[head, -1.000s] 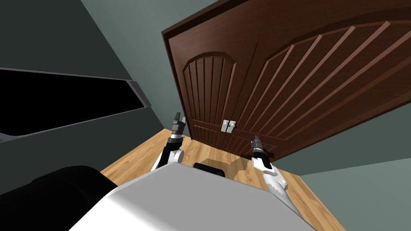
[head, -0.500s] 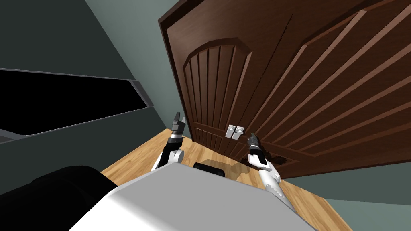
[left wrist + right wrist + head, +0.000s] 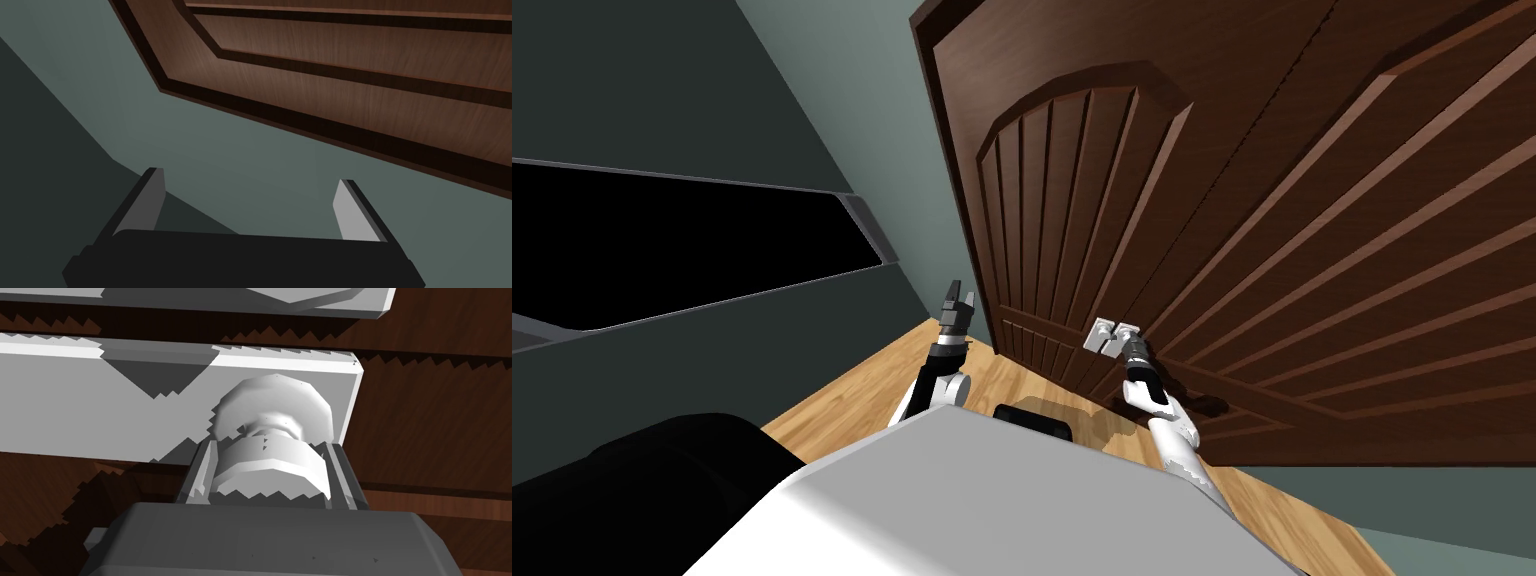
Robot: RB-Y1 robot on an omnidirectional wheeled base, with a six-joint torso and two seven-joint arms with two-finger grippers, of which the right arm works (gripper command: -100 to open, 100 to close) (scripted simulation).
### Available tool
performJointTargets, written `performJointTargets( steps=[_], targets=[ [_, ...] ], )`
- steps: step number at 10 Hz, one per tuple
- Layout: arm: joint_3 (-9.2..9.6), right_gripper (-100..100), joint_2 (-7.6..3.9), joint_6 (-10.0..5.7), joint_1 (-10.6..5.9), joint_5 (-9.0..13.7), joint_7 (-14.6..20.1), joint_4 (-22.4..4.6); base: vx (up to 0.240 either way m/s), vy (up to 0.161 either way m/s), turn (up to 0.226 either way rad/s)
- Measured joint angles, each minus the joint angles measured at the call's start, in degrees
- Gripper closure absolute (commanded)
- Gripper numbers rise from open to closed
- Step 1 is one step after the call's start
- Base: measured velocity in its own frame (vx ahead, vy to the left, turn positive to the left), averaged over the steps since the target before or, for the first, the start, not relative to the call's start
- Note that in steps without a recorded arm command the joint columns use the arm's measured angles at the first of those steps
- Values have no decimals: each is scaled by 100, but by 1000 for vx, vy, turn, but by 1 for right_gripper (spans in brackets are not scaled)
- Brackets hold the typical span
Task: Pull the door open
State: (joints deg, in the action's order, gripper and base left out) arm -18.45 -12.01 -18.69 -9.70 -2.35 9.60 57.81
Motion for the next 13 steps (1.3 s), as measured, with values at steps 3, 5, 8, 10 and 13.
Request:
performJointTargets(
  steps=[3, 5, 8, 10, 13],
  targets=[
    [17, 100, 13, 4, -2, -4, -2, -2, -3, -2, 2],
    [4, 100, -3, 4, 52, -1, 3, 45, -126, -102, -122],
    [-75, -100, -180, -17, 165, 32, 71, -43, -195, -51, -35],
    [26, -100, -130, -21, 195, 21, 106, 41, -186, 26, 56],
    [197, -100, -79, -102, 129, 3, 162, -11, -180, 49, 82]
  ],
)
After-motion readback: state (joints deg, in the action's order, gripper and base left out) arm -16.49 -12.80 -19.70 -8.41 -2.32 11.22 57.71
